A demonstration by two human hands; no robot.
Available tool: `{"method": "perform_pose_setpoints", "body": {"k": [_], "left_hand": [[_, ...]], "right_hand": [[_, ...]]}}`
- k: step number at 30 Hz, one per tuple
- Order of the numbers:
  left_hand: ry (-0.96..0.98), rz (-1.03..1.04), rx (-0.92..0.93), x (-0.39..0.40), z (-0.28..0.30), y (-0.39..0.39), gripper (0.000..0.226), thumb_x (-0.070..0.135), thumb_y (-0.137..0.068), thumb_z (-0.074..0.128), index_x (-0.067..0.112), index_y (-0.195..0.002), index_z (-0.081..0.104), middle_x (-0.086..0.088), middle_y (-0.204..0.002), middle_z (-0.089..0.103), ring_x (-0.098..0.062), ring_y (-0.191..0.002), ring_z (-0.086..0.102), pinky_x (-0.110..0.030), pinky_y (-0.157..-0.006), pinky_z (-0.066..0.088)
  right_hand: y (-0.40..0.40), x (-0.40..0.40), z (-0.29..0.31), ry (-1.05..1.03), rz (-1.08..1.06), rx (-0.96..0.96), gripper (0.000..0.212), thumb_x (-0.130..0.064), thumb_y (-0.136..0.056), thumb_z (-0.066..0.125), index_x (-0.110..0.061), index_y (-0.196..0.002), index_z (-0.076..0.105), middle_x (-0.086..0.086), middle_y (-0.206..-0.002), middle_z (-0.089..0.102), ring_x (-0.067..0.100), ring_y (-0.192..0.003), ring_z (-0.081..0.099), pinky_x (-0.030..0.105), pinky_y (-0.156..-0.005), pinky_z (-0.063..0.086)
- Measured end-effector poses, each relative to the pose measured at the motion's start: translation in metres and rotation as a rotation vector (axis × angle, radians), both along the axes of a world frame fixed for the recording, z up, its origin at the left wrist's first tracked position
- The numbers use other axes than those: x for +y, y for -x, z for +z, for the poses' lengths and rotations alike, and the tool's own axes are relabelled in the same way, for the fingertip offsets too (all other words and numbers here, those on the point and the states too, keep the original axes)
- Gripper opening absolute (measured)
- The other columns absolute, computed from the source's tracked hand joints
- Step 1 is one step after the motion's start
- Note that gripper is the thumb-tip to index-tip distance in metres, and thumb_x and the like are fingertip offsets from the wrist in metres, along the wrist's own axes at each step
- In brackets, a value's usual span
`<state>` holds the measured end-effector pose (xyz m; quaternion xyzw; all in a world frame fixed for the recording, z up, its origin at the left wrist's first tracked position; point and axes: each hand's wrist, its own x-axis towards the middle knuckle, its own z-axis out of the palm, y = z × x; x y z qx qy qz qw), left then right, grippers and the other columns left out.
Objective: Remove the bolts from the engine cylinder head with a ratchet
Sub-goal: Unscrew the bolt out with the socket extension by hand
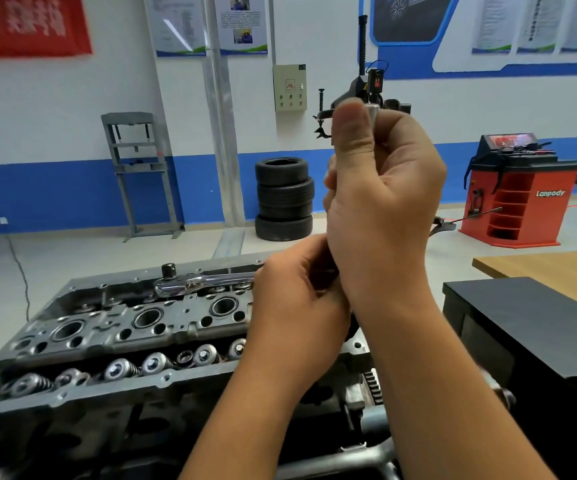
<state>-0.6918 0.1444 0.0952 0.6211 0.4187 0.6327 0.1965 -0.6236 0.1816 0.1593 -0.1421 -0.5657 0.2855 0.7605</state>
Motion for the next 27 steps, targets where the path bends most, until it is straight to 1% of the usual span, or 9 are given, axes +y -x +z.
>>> {"method": "perform_pose_setpoints", "body": {"k": [4,6,8,12,15,20,22,24,27], "left_hand": [[0.103,-0.172,0.043,-0.003,0.007,0.005,0.024,-0.011,-0.101,0.049,0.006,-0.104,0.066,-0.016,-0.089,0.071,-0.040,-0.074,0.062,-0.050,-0.065,0.053],[0.125,-0.166,0.077,-0.004,0.007,0.007,0.026,-0.008,-0.103,0.052,0.010,-0.114,0.067,-0.007,-0.102,0.077,-0.034,-0.098,0.069,-0.047,-0.087,0.056],[0.115,-0.137,0.087,-0.003,0.006,0.007,0.023,-0.008,-0.102,0.055,0.009,-0.114,0.067,-0.006,-0.100,0.078,-0.024,-0.096,0.073,-0.041,-0.090,0.057],[0.049,0.003,0.112,-0.003,0.004,0.000,0.036,-0.011,-0.094,0.060,0.022,-0.092,0.074,0.005,-0.080,0.077,-0.005,-0.073,0.071,-0.023,-0.067,0.057],[0.095,0.158,0.178,-0.003,0.008,-0.007,0.064,-0.010,-0.089,0.058,0.041,-0.051,0.063,0.023,-0.044,0.052,0.003,-0.044,0.049,-0.007,-0.040,0.032],[0.123,0.065,0.179,0.001,0.007,-0.003,0.048,0.000,-0.086,0.062,0.031,-0.051,0.051,0.020,-0.045,0.047,-0.003,-0.046,0.040,-0.011,-0.045,0.030],[0.109,-0.039,0.236,-0.005,0.009,0.003,0.040,-0.007,-0.093,0.055,0.029,-0.075,0.058,0.018,-0.061,0.060,0.002,-0.056,0.051,-0.010,-0.054,0.040],[0.136,-0.130,0.259,-0.005,0.011,0.009,0.029,-0.006,-0.101,0.051,0.020,-0.105,0.063,0.006,-0.087,0.072,-0.008,-0.080,0.067,-0.024,-0.070,0.054],[0.114,-0.140,0.267,-0.003,0.010,0.012,0.026,-0.008,-0.102,0.050,0.015,-0.107,0.062,-0.002,-0.095,0.074,-0.017,-0.090,0.072,-0.031,-0.084,0.058]], "right_hand": [[-0.005,0.006,0.006,0.021,0.146,-0.082,0.041,-0.039,-0.104,0.050,-0.006,-0.081,0.050,-0.004,-0.058,0.037,0.016,-0.050,0.032,0.028,-0.051,0.031],[-0.010,0.004,0.009,0.039,0.430,-0.160,0.040,-0.038,-0.106,0.042,-0.009,-0.081,0.052,-0.006,-0.055,0.034,0.008,-0.043,0.027,0.019,-0.043,0.026],[-0.016,0.001,0.011,0.075,0.618,-0.210,0.043,-0.039,-0.110,0.036,-0.010,-0.084,0.055,-0.004,-0.054,0.033,0.008,-0.040,0.023,0.015,-0.043,0.022],[-0.017,-0.010,0.021,0.169,0.213,-0.305,0.043,-0.049,-0.111,0.034,-0.019,-0.094,0.060,-0.001,-0.061,0.057,0.008,-0.043,0.047,0.025,-0.046,0.035],[-0.004,-0.017,0.022,0.267,-0.017,-0.252,0.041,-0.069,-0.101,0.034,-0.033,-0.094,0.052,-0.021,-0.066,0.061,-0.005,-0.055,0.054,0.025,-0.059,0.040],[0.011,-0.022,0.019,0.125,-0.200,-0.130,0.044,-0.055,-0.104,0.048,-0.024,-0.074,0.040,-0.022,-0.051,0.048,0.001,-0.052,0.047,0.018,-0.053,0.038],[0.003,-0.020,0.026,0.101,-0.027,-0.154,0.049,-0.048,-0.106,0.051,-0.022,-0.068,0.035,-0.015,-0.045,0.038,0.006,-0.044,0.037,0.020,-0.047,0.035],[-0.011,-0.014,0.028,0.124,0.332,-0.256,0.046,-0.048,-0.106,0.048,-0.020,-0.072,0.036,-0.013,-0.049,0.033,0.008,-0.040,0.027,0.024,-0.040,0.028],[-0.030,-0.015,0.028,0.217,0.660,-0.344,0.043,-0.054,-0.105,0.039,-0.020,-0.079,0.039,-0.007,-0.053,0.028,0.013,-0.043,0.017,0.025,-0.047,0.016]]}}
